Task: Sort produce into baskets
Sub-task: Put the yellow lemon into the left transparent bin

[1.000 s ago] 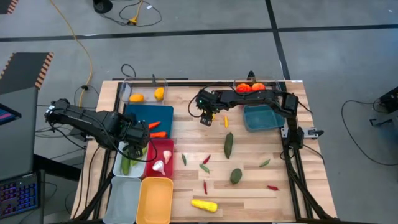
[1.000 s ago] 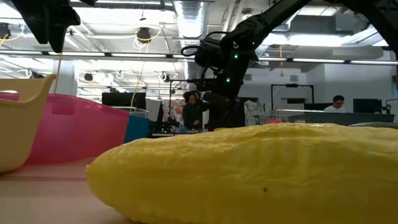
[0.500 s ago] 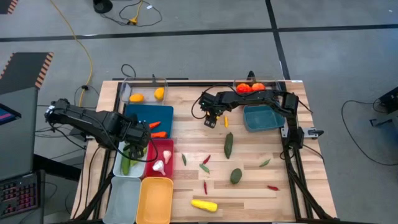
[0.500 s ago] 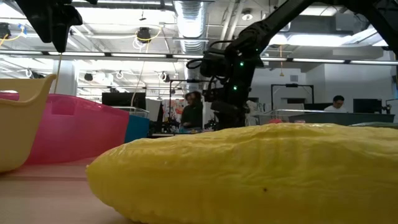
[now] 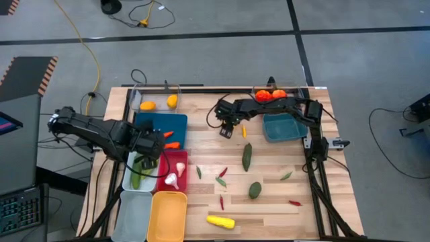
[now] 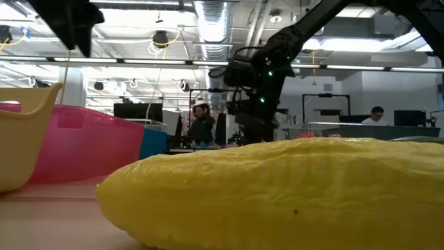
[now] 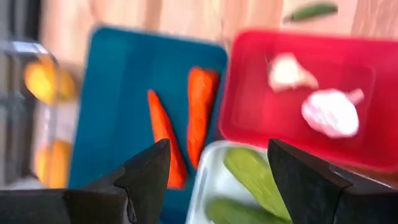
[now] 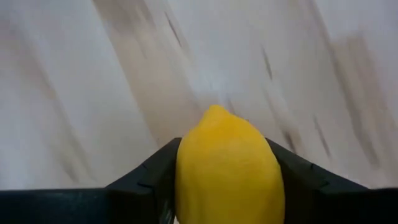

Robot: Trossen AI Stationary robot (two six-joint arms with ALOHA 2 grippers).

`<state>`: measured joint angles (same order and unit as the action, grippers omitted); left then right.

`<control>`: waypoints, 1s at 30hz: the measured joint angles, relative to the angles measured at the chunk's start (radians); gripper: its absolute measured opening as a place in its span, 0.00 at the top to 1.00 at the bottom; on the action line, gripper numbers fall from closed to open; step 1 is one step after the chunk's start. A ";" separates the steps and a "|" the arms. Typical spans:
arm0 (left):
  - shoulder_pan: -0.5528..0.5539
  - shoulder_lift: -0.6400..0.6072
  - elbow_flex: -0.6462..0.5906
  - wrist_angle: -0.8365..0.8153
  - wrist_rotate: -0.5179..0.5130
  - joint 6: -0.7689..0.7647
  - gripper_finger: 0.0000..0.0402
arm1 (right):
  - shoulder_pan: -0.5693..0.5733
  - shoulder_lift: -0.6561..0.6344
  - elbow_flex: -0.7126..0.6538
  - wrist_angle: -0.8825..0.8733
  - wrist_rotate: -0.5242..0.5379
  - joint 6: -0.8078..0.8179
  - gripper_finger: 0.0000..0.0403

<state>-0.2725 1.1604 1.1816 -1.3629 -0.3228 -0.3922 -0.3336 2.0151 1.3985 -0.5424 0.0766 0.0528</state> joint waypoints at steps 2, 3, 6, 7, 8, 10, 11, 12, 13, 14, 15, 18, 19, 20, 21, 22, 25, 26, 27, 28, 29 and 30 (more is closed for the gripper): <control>0.011 -0.017 0.000 0.047 -0.027 0.057 0.36 | 0.000 0.000 0.038 0.024 -0.035 0.003 0.43; 0.019 -0.026 0.000 0.067 -0.029 0.085 0.36 | 0.000 0.000 0.058 0.040 -0.049 0.003 0.43; 0.057 -0.072 0.000 0.119 -0.029 0.159 0.36 | 0.001 0.000 0.123 0.137 -0.057 0.002 0.44; 0.073 -0.091 0.000 0.132 -0.027 0.178 0.36 | 0.001 0.000 0.142 0.180 -0.058 0.002 0.45; 0.092 -0.109 0.000 0.142 -0.021 0.193 0.36 | 0.001 0.000 0.157 0.229 -0.058 0.002 0.46; 0.132 -0.143 0.000 0.165 0.001 0.225 0.36 | 0.004 -0.001 0.175 0.340 -0.058 0.002 0.47; 0.150 -0.159 0.000 0.172 0.012 0.241 0.36 | 0.006 -0.001 0.179 0.395 -0.058 0.002 0.47; 0.167 -0.175 0.000 0.177 0.024 0.260 0.36 | 0.006 -0.001 0.181 0.451 -0.058 0.002 0.46; 0.182 -0.191 0.000 0.185 0.030 0.279 0.36 | 0.006 -0.001 0.183 0.501 -0.059 0.002 0.46; 0.195 -0.205 0.000 0.194 0.032 0.297 0.36 | 0.006 0.000 0.187 0.548 -0.060 0.002 0.45; 0.205 -0.219 0.000 0.201 0.034 0.315 0.36 | 0.006 0.000 0.188 0.595 -0.067 0.005 0.45; 0.234 -0.250 0.000 0.224 0.031 0.361 0.36 | 0.005 0.000 0.188 0.710 -0.083 0.046 0.45; 0.243 -0.259 0.000 0.228 0.030 0.373 0.36 | 0.005 0.000 0.188 0.737 -0.083 0.051 0.45; 0.252 -0.267 0.000 0.236 0.030 0.383 0.36 | 0.005 0.001 0.188 0.762 -0.082 0.052 0.45; 0.260 -0.274 0.000 0.240 0.030 0.391 0.36 | 0.005 0.001 0.188 0.789 -0.082 0.052 0.45; 0.269 -0.280 0.000 0.241 0.030 0.399 0.36 | 0.005 0.002 0.188 0.816 -0.082 0.056 0.45; 0.290 -0.292 0.000 0.271 0.029 0.423 0.36 | 0.005 0.002 0.188 0.892 -0.082 0.078 0.45; 0.296 -0.293 0.000 0.279 0.029 0.434 0.36 | 0.005 0.002 0.188 0.909 -0.082 0.079 0.45; 0.302 -0.294 0.000 0.288 0.029 0.444 0.36 | 0.006 0.002 0.188 0.923 -0.082 0.079 0.45; 0.308 -0.294 0.000 0.300 0.029 0.454 0.36 | 0.007 0.002 0.188 0.939 -0.081 0.079 0.45; 0.313 -0.293 0.000 0.308 0.029 0.462 0.36 | 0.008 0.003 0.188 0.959 -0.081 0.079 0.45; 0.318 -0.292 0.000 0.315 0.029 0.470 0.36 | 0.008 0.004 0.188 0.985 -0.080 0.079 0.45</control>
<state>0.0455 0.8682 1.1812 -1.0475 -0.2935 0.0779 -0.3254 2.0190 1.5866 0.4426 -0.0036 0.1314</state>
